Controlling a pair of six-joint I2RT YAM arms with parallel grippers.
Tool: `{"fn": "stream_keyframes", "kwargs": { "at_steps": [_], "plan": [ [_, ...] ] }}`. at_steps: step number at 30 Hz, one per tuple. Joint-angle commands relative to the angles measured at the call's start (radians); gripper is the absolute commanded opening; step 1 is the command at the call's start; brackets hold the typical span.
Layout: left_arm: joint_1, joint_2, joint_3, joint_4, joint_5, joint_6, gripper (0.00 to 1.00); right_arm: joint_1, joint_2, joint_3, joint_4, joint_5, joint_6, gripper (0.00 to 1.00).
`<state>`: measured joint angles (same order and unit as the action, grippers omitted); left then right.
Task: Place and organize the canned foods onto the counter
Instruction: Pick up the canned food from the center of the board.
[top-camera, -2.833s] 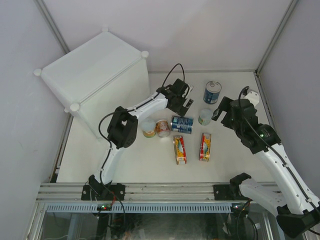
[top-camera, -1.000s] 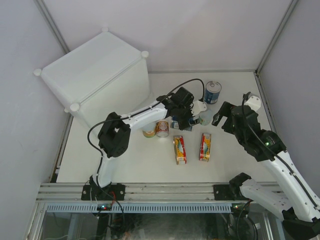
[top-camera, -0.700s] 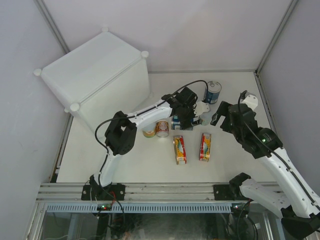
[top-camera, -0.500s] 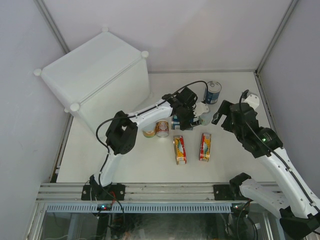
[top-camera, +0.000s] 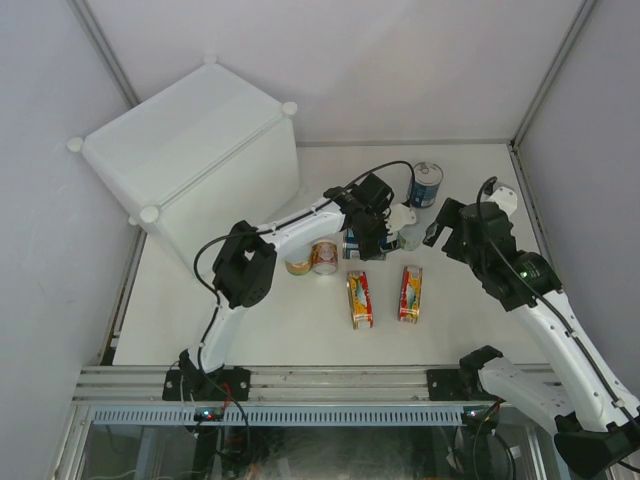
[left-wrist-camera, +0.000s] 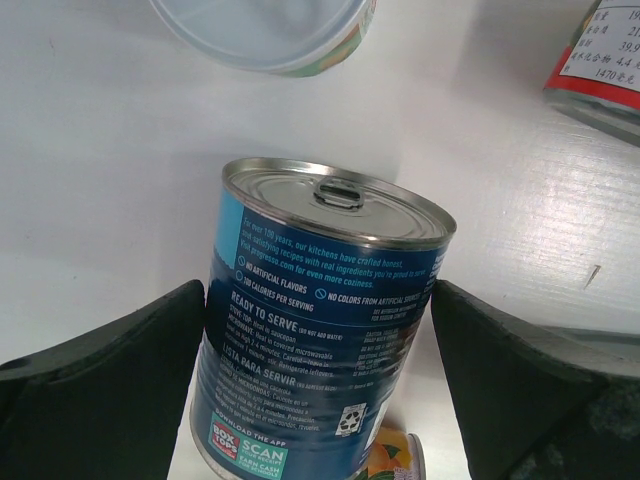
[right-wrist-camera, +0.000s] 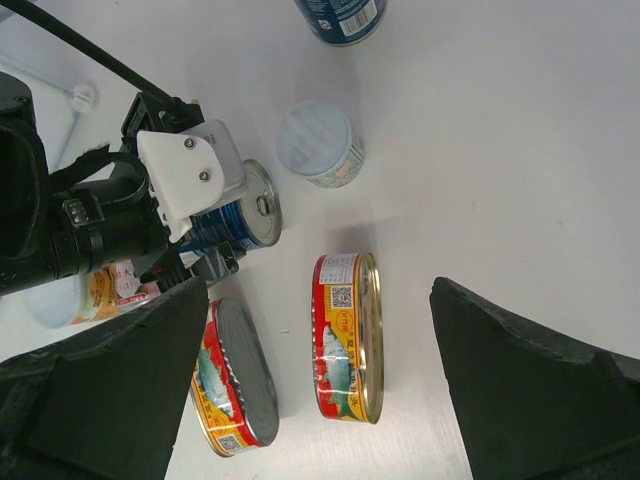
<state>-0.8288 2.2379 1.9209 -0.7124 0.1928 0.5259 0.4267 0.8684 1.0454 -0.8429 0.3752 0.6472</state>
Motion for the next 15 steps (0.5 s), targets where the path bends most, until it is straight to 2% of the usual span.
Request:
{"fn": "stream_keyframes", "kwargs": {
  "at_steps": [1, 15],
  "plan": [
    [0.007, 0.027, 0.048, -0.047, 0.039, -0.023, 0.96, -0.004, 0.004, -0.003, 0.051, -0.005, -0.014, 0.92],
    [-0.010, 0.052, 0.045, -0.070, 0.076, -0.047, 0.97, -0.017, -0.008, -0.021, 0.054, -0.016, -0.010, 0.92]
  ]
}}
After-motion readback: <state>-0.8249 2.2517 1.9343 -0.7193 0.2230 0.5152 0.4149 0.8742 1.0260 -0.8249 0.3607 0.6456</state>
